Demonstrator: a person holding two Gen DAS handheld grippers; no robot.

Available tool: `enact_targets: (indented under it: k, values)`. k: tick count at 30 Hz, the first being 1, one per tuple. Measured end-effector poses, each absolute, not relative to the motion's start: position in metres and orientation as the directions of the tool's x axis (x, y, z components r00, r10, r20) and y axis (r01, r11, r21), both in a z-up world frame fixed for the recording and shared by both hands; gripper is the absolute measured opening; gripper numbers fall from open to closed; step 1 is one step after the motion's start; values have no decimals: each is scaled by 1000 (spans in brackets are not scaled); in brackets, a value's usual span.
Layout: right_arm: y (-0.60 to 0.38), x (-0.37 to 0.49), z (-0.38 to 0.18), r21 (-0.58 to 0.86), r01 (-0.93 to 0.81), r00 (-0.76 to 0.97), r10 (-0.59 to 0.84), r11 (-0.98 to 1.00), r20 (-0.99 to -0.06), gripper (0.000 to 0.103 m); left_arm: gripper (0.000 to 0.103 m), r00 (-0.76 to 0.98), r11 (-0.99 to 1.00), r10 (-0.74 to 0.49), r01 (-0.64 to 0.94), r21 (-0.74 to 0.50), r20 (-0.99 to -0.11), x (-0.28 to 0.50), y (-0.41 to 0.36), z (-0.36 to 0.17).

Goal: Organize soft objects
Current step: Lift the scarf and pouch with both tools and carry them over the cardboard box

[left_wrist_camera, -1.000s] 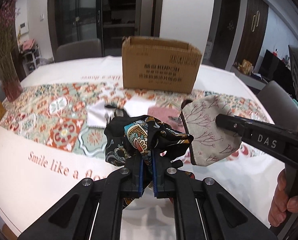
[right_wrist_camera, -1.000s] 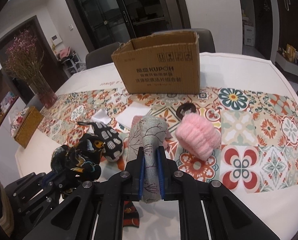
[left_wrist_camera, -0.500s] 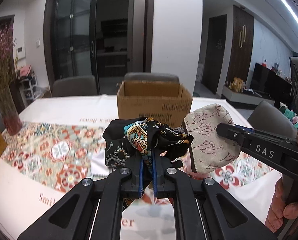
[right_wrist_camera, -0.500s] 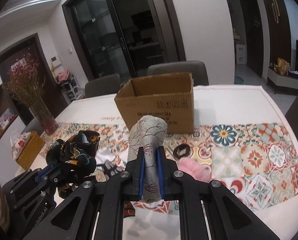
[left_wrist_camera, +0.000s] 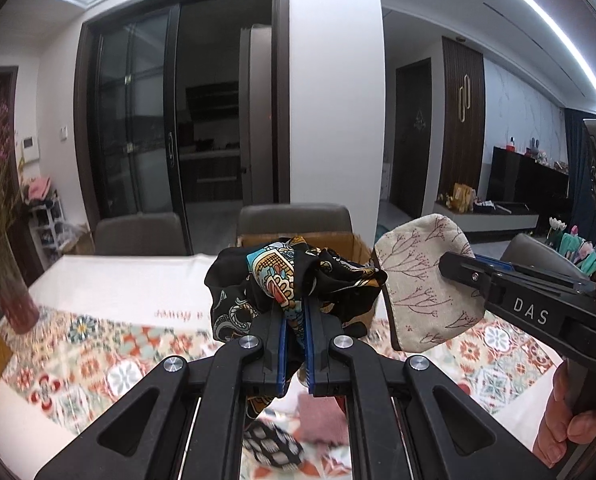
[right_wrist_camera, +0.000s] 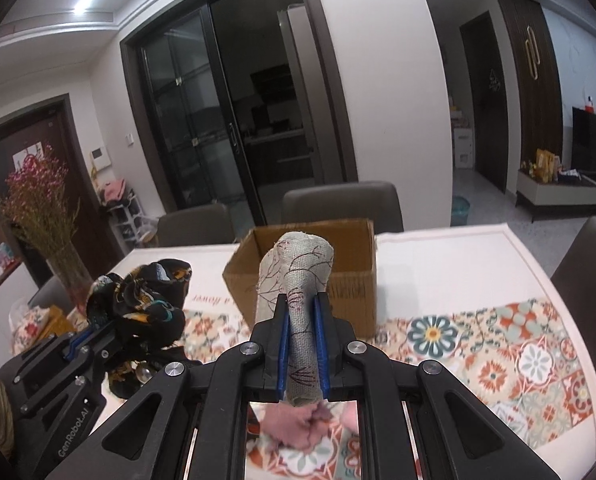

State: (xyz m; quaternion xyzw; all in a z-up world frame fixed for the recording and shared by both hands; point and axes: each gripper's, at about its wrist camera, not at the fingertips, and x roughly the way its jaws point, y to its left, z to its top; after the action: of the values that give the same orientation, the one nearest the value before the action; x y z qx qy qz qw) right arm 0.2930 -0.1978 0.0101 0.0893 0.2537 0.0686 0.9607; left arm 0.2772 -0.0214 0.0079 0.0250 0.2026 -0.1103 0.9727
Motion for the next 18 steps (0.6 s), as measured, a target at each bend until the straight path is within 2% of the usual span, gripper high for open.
enact_targets:
  k: [8,18]
  values:
    - [-189,313,30,187,-64,895,139,980,-423,13,9,919,971,-215,239,33,-330,304,-15,29]
    - [-188,345,46,166,-40,920,101,985,-379,13,9,929,961,-236,267,74,-283,340,-17,44]
